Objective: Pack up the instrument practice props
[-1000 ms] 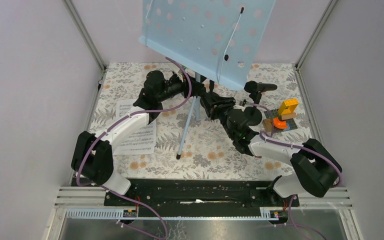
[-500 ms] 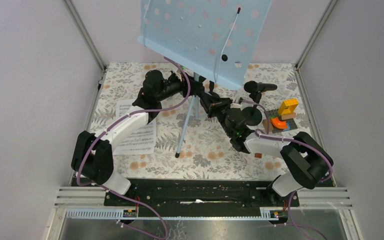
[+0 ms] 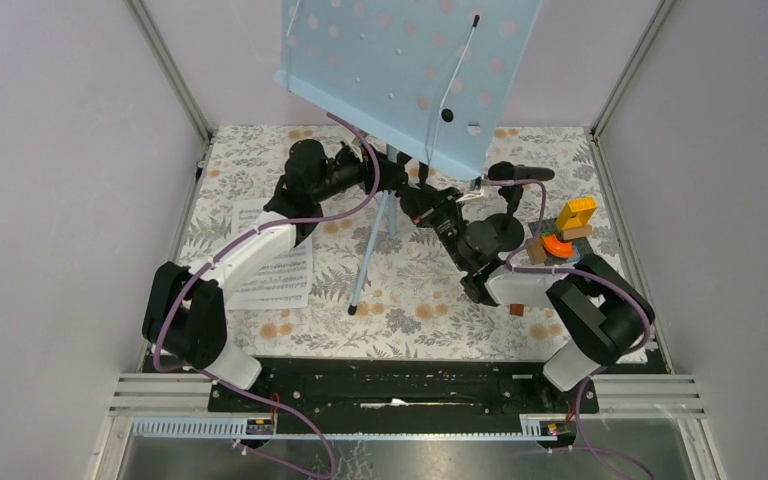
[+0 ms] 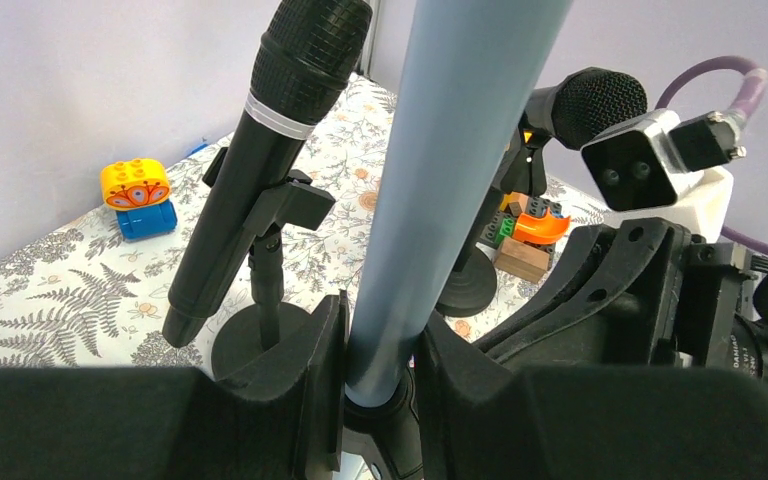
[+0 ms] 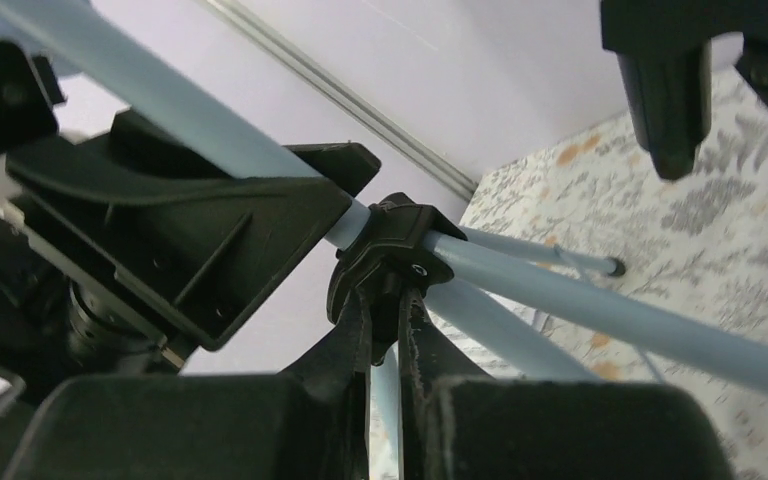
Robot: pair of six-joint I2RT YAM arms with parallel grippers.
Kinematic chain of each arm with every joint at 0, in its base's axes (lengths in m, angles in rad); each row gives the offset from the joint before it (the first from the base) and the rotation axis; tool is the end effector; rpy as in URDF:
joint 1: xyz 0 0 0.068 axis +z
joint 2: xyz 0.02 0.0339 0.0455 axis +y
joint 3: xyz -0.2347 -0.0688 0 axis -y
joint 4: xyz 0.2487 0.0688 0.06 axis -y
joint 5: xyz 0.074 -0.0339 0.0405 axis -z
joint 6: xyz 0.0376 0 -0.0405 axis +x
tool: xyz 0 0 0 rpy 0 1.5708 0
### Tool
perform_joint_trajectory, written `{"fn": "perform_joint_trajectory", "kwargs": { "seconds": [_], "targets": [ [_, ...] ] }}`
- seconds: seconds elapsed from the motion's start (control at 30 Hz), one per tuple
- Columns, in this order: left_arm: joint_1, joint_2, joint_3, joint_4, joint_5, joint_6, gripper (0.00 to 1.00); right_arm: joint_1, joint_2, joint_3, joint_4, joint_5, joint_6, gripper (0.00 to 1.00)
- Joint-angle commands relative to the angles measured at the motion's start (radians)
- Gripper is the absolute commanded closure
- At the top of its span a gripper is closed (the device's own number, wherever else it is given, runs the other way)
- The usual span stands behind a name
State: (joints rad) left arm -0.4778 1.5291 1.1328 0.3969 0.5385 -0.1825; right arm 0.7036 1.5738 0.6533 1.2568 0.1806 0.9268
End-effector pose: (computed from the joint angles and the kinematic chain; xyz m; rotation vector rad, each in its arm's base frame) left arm 0.3189 -0.1868 0.3074 0.6682 1.5082 -0.9309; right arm 0.2513 0.2043 0.2232 0.3189 1.3118 1.2901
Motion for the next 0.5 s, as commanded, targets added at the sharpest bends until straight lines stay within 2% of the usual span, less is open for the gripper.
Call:
{"fn": "perform_joint_trajectory", "kwargs": {
  "seconds": [0.0, 0.17, 0.3, 0.47],
  "targets": [
    [-0.01, 0.034, 0.021, -0.05, 0.014, -0.103, 1.0, 0.023, 0.04, -0.025, 0.323, -0.217, -0.256, 1.0],
    [-0.009, 0.033, 0.022, -0.051, 0.014, -0.102, 1.0, 0.025, 0.018, 0.004, 0.145, -0.287, -0.442, 1.0],
    [-0.009, 0.028, 0.018, -0.053, 0.007, -0.094, 1.0, 0.026, -0.035, 0.052, -0.103, -0.238, -0.57, 1.0],
    [-0.008, 0.038, 0.022, -0.055, 0.011, -0.1, 1.0, 0.031, -0.075, 0.098, -0.29, -0.196, -0.747, 1.0]
  ]
}}
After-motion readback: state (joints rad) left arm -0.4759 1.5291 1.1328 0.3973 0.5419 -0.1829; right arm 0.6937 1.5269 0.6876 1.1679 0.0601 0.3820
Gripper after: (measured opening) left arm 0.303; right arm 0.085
